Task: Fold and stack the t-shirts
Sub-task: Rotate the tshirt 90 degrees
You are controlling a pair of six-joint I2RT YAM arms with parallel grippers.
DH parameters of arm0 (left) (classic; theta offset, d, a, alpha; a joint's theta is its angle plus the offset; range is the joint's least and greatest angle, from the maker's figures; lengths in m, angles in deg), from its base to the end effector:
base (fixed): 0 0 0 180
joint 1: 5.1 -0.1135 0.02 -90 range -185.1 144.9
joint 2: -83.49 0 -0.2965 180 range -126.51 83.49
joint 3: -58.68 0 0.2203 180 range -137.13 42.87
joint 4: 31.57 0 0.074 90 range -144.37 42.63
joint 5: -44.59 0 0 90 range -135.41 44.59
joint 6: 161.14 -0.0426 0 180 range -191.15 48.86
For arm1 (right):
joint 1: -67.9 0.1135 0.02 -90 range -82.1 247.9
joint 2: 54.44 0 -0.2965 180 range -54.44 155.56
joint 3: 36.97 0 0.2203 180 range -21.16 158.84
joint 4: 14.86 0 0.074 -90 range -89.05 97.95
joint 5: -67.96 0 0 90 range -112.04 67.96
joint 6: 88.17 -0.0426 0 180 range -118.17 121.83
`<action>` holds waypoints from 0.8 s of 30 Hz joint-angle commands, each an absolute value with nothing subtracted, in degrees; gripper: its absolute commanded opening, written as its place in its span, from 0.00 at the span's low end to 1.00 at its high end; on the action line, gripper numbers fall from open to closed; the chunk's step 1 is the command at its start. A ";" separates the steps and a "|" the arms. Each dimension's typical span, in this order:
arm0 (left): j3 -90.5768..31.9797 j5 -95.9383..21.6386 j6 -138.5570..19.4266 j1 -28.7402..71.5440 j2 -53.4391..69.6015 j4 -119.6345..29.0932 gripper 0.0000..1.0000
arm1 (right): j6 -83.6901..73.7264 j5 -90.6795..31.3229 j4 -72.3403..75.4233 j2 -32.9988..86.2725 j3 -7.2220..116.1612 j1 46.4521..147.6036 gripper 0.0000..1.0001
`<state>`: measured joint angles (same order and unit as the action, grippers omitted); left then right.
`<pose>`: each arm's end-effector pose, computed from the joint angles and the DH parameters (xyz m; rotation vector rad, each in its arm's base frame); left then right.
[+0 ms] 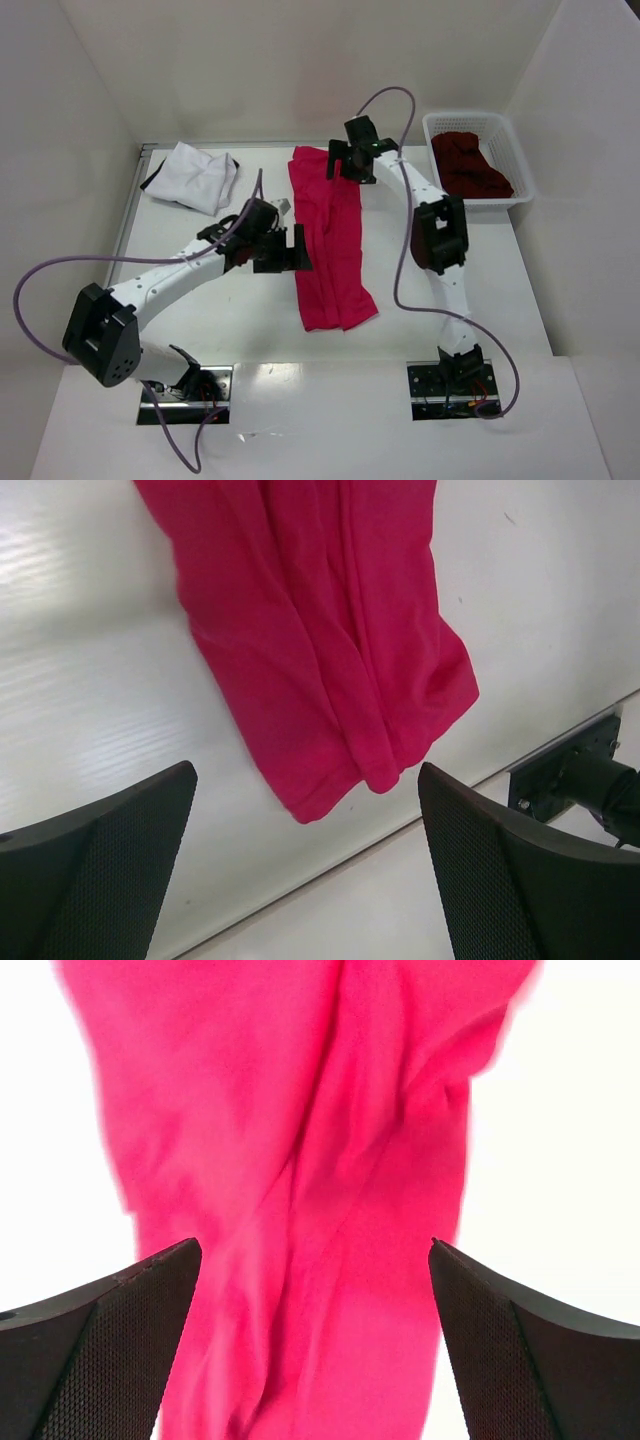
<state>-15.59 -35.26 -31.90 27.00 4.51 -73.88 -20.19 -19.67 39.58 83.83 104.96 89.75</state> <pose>0.2179 -0.1455 0.3016 -0.0691 2.5261 -0.7620 0.4971 0.1974 0.2346 0.0219 2.4771 0.2822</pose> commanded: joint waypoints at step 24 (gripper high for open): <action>-2.66 -39.79 -12.26 42.71 0.44 -58.54 0.95 | -40.00 -30.56 13.69 16.67 19.71 94.00 0.90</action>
<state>-2.60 -40.83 -14.04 41.45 1.43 -62.12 -35.82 -29.33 18.81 21.19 22.71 93.90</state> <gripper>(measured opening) 0.959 0.915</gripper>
